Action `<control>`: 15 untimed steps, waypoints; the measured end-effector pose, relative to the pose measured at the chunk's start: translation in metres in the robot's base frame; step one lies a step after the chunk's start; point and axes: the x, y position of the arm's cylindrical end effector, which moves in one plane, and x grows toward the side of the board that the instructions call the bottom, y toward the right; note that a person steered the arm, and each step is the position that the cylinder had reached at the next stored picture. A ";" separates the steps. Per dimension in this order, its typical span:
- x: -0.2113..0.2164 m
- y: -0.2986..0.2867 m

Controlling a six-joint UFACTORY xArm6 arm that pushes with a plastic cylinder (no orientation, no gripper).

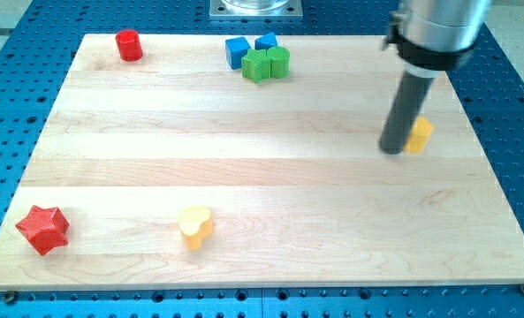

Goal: Slide the yellow heart to the bottom left of the yellow hexagon

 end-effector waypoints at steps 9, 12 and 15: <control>0.098 -0.231; 0.137 -0.300; 0.078 -0.248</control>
